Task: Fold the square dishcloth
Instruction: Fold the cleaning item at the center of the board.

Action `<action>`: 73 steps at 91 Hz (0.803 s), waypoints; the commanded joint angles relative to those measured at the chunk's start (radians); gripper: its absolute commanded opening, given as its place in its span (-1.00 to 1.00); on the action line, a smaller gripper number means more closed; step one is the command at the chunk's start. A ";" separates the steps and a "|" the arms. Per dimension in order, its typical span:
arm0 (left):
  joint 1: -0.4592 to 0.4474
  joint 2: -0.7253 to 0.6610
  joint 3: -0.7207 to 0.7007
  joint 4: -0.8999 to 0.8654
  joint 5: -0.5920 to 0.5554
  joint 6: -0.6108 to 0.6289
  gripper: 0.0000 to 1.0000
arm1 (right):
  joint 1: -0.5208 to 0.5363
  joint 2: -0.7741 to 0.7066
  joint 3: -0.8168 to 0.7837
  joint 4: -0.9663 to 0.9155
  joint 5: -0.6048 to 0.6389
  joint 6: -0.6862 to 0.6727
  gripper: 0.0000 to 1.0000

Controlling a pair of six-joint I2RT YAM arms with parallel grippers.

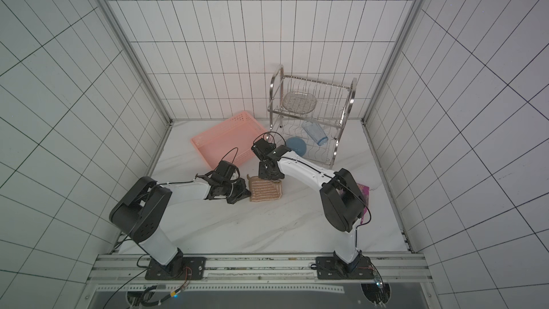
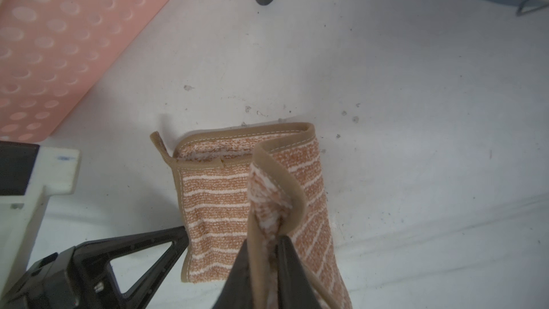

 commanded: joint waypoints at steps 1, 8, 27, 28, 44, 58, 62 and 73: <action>-0.009 0.026 0.007 0.022 -0.011 -0.019 -0.96 | -0.007 -0.011 0.007 -0.023 -0.001 0.006 -0.65; -0.008 0.029 0.007 0.022 -0.015 -0.020 -0.96 | -0.001 0.006 0.024 -0.020 -0.017 0.008 -0.65; -0.009 0.050 0.008 0.028 -0.023 -0.004 -0.96 | 0.011 0.059 0.074 -0.017 -0.064 0.005 -0.58; -0.009 0.053 0.007 0.029 -0.022 -0.002 -0.96 | 0.012 0.061 0.076 -0.018 -0.065 0.004 -0.58; -0.006 0.074 0.006 0.029 -0.030 0.024 -0.97 | 0.013 0.074 0.089 -0.011 -0.103 -0.001 -0.53; -0.003 0.100 -0.001 0.044 -0.036 0.024 -0.98 | 0.013 0.087 0.089 0.009 -0.144 0.001 -0.52; -0.003 0.105 -0.006 0.053 -0.037 0.021 -0.98 | 0.013 0.091 0.088 0.020 -0.156 0.003 -0.52; -0.002 0.115 -0.016 0.071 -0.034 0.014 -0.98 | 0.013 0.109 0.097 0.064 -0.215 0.003 -0.48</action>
